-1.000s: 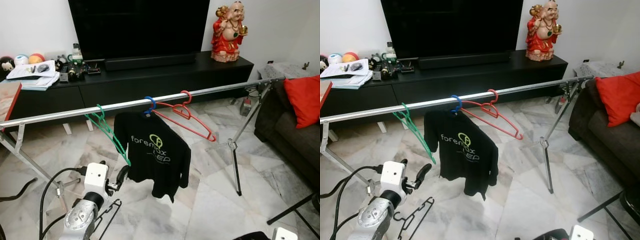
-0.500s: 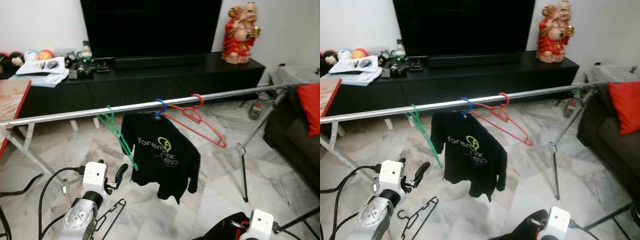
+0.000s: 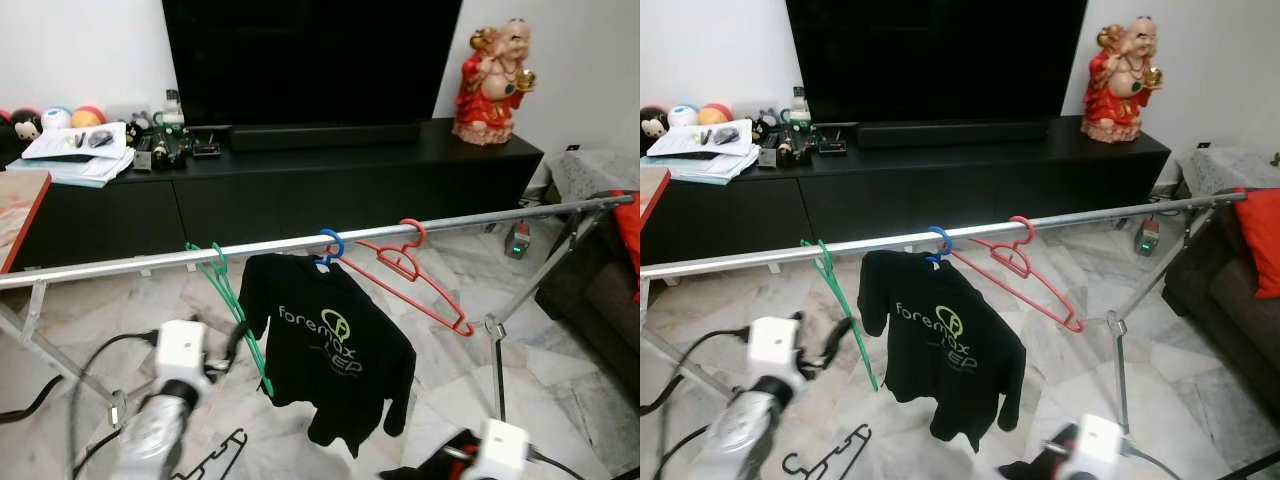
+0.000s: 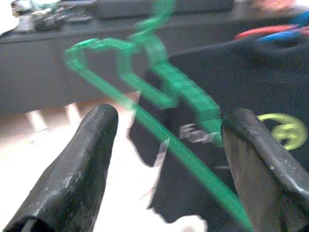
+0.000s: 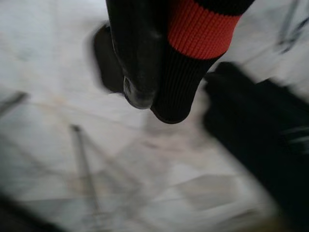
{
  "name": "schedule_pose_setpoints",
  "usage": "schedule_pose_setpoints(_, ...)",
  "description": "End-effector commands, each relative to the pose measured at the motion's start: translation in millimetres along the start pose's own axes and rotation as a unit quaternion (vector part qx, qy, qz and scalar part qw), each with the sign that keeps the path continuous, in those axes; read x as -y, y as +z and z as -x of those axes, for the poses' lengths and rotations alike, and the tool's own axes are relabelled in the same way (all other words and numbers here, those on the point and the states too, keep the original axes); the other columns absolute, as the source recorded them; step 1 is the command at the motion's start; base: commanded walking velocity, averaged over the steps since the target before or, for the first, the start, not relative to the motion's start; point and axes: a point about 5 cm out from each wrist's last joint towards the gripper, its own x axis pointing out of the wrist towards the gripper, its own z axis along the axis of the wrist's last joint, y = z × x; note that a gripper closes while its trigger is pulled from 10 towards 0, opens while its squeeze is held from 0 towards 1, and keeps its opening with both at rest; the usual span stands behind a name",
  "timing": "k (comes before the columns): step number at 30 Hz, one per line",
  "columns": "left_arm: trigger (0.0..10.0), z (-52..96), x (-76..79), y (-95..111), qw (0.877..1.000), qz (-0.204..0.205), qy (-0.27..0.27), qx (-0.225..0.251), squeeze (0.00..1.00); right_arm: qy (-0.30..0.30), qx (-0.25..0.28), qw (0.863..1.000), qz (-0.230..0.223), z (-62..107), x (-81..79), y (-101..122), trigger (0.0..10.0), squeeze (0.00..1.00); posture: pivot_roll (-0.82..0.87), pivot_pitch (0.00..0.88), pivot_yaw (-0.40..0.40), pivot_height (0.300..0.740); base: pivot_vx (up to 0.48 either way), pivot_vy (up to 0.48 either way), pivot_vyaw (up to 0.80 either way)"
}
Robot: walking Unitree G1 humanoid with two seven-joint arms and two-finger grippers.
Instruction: Hang hanger
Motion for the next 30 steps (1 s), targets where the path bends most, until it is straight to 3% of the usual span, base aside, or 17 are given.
schedule_pose_setpoints(1,10.0,-0.8,7.2,3.9,1.000,0.010,-0.010,0.010,0.00,-0.016,0.003,1.000,0.005,-0.4,8.8,1.9,10.0,0.00,0.11,0.000,-0.014,0.740,0.000,0.000,0.00)
schedule_pose_setpoints(7,10.0,0.6,9.1,2.3,1.000,0.010,-0.020,0.000,0.00,-0.018,-0.002,1.000,0.007,-2.0,13.5,4.2,10.0,0.00,0.11,0.000,-0.014,0.740,0.000,0.000,0.00)
schedule_pose_setpoints(18,10.0,-7.0,17.0,18.1,0.998,0.015,-0.057,-0.005,0.00,-0.019,-0.017,1.000,0.010,-1.5,15.3,0.5,10.0,0.00,0.11,0.000,-0.009,0.740,0.000,0.000,0.00)
schedule_pose_setpoints(23,10.0,-21.9,25.3,24.2,0.997,-0.005,-0.065,-0.032,0.00,-0.019,-0.022,1.000,0.011,-1.4,15.2,-0.5,10.0,0.00,0.10,0.000,-0.006,0.740,0.000,0.000,0.00)
schedule_pose_setpoints(30,10.0,-46.0,24.4,28.7,0.997,-0.016,-0.022,-0.070,0.00,-0.021,-0.024,0.999,0.010,-1.5,12.0,-0.9,10.0,0.00,0.08,0.000,0.002,0.740,0.000,0.000,0.00)
